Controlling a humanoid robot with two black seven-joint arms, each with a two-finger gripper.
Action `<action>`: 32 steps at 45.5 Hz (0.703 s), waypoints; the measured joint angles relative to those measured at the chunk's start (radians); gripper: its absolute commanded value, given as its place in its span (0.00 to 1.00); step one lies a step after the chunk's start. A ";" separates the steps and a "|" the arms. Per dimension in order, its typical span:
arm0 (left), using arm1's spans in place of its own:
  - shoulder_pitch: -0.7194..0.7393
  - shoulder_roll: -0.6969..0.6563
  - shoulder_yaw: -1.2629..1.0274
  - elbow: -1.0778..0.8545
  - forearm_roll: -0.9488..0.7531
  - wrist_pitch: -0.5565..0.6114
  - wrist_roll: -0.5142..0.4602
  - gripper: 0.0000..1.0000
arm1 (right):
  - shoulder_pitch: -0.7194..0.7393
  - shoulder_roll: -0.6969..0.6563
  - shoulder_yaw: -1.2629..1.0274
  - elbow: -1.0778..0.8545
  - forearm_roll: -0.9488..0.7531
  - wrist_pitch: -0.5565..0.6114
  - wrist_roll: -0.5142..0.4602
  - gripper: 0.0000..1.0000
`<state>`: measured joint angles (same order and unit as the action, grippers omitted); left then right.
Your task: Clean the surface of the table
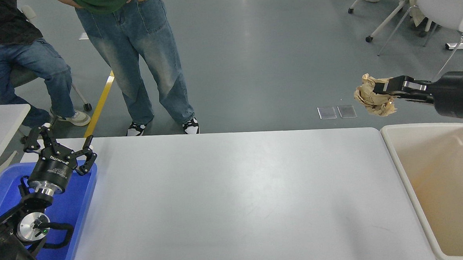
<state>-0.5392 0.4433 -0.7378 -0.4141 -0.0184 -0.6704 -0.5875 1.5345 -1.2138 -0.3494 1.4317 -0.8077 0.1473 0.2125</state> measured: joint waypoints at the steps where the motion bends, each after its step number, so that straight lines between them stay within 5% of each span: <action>1: 0.000 0.000 0.000 0.000 0.000 0.000 0.000 1.00 | -0.006 -0.007 0.000 -0.006 0.000 0.001 0.002 0.00; 17: 0.000 0.000 0.000 0.000 0.000 0.000 0.000 1.00 | -0.226 -0.058 0.012 -0.169 0.011 -0.051 0.047 0.00; 32: 0.001 0.000 0.000 0.000 0.000 0.000 0.000 1.00 | -0.490 0.087 0.044 -0.468 0.091 -0.150 0.080 0.00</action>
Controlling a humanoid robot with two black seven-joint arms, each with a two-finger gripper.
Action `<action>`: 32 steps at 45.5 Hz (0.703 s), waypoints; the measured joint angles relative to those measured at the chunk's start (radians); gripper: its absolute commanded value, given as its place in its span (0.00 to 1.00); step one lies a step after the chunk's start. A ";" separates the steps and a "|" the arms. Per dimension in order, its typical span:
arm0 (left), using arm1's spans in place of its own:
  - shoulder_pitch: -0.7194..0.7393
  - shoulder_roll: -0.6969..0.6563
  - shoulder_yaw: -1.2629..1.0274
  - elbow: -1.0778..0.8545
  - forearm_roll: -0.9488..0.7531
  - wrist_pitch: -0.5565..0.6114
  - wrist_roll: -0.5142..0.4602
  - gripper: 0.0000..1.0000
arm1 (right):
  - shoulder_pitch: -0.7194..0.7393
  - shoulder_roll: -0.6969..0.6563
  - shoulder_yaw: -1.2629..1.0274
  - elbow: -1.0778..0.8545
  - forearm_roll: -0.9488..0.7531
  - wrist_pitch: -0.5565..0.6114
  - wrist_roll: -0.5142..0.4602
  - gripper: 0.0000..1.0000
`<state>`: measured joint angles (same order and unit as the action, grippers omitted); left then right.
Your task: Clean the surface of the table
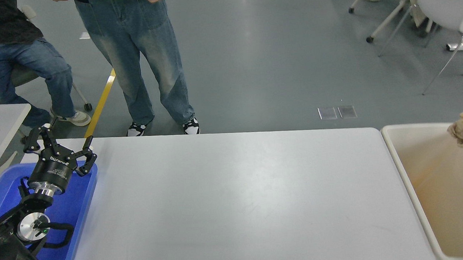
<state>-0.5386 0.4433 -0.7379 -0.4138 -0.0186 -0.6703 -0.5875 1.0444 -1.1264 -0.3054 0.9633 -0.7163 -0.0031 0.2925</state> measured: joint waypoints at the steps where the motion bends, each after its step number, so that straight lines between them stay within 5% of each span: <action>1: 0.000 0.000 0.000 -0.001 0.000 0.000 0.000 1.00 | -0.014 0.014 0.004 -0.024 0.005 -0.002 0.001 0.00; 32: 0.000 0.000 0.000 0.000 0.000 0.000 0.000 1.00 | -0.350 0.582 0.069 -0.875 0.102 -0.023 -0.004 0.00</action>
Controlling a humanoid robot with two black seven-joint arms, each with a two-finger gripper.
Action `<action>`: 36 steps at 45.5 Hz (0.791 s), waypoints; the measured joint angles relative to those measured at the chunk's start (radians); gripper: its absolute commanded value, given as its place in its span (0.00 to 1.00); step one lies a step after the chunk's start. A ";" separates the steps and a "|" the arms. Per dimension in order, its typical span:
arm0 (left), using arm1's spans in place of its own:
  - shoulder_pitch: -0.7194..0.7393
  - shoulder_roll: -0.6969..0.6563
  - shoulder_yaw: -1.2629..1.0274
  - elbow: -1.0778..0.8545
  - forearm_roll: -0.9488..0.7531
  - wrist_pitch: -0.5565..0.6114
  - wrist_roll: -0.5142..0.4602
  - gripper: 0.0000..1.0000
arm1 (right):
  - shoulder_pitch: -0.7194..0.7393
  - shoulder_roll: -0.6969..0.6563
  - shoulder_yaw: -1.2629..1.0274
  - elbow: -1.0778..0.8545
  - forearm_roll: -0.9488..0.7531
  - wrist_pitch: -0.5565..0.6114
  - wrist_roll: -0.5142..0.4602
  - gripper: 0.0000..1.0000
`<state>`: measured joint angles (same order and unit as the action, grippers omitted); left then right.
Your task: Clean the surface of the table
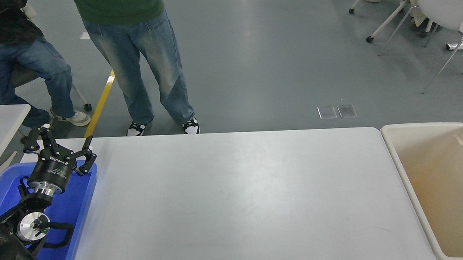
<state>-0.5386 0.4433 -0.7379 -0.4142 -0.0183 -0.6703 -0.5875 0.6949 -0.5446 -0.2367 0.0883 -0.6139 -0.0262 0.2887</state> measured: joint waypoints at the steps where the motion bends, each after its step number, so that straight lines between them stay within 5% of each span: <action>1: 0.000 0.000 0.000 0.000 0.000 0.000 0.000 1.00 | -0.003 0.009 0.001 -0.011 0.001 -0.001 -0.003 0.00; 27: 0.000 0.000 0.000 0.000 0.000 0.000 0.000 1.00 | -0.037 0.149 -0.003 -0.122 0.082 -0.038 -0.103 0.05; 30: 0.000 0.000 0.000 0.000 0.000 0.000 0.000 1.00 | -0.039 0.153 0.000 -0.123 0.084 -0.042 -0.106 0.24; 32: 0.000 0.000 0.000 0.000 0.000 0.000 0.000 1.00 | -0.039 0.155 0.001 -0.124 0.086 -0.043 -0.107 0.49; 33: 0.000 0.000 0.000 0.000 0.000 0.000 0.000 1.00 | -0.040 0.155 0.001 -0.125 0.087 -0.044 -0.108 0.65; 34: 0.000 0.000 0.000 0.000 0.000 0.000 0.000 1.00 | -0.040 0.156 0.002 -0.125 0.087 -0.045 -0.109 1.00; 36: 0.000 0.000 0.000 0.000 0.000 0.000 0.000 1.00 | -0.041 0.158 0.004 -0.126 0.090 -0.046 -0.110 1.00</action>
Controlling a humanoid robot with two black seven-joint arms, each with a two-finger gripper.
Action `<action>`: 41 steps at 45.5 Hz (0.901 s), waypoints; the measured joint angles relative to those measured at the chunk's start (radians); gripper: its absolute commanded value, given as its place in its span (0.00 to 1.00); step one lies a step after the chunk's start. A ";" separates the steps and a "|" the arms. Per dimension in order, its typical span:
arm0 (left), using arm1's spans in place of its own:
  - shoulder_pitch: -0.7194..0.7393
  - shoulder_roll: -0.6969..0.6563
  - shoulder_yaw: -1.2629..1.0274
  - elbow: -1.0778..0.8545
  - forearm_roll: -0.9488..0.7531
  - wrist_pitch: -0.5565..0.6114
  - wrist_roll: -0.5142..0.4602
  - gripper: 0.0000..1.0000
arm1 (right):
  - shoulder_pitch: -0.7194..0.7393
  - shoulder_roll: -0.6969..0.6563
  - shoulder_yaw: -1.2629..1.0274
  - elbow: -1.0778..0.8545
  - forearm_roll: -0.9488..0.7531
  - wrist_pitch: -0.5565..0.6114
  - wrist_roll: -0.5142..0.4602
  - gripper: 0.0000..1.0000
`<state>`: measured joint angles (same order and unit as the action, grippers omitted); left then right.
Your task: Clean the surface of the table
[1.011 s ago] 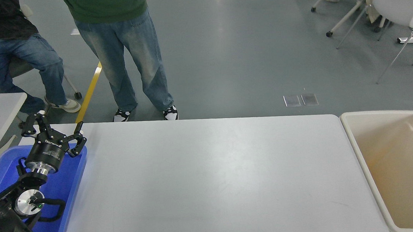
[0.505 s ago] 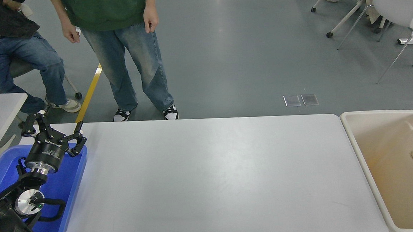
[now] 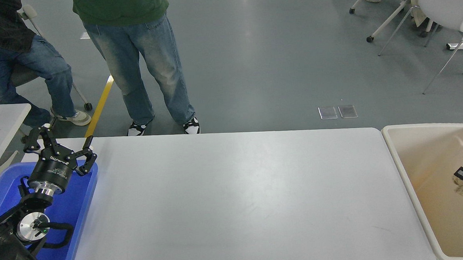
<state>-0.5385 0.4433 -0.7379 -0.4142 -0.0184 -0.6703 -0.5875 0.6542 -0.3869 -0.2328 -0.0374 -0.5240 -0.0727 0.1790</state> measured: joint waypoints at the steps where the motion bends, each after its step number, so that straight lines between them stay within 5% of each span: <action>1: 0.000 0.000 0.000 0.000 0.000 0.000 0.000 1.00 | 0.000 0.000 0.000 0.000 0.001 0.000 0.000 1.00; 41: 0.000 0.001 0.000 0.000 0.000 0.003 0.000 1.00 | -0.014 0.003 0.009 -0.005 0.083 -0.008 -0.005 1.00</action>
<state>-0.5381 0.4443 -0.7379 -0.4140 -0.0184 -0.6672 -0.5875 0.6398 -0.3843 -0.2239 -0.0425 -0.4410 -0.0807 0.1737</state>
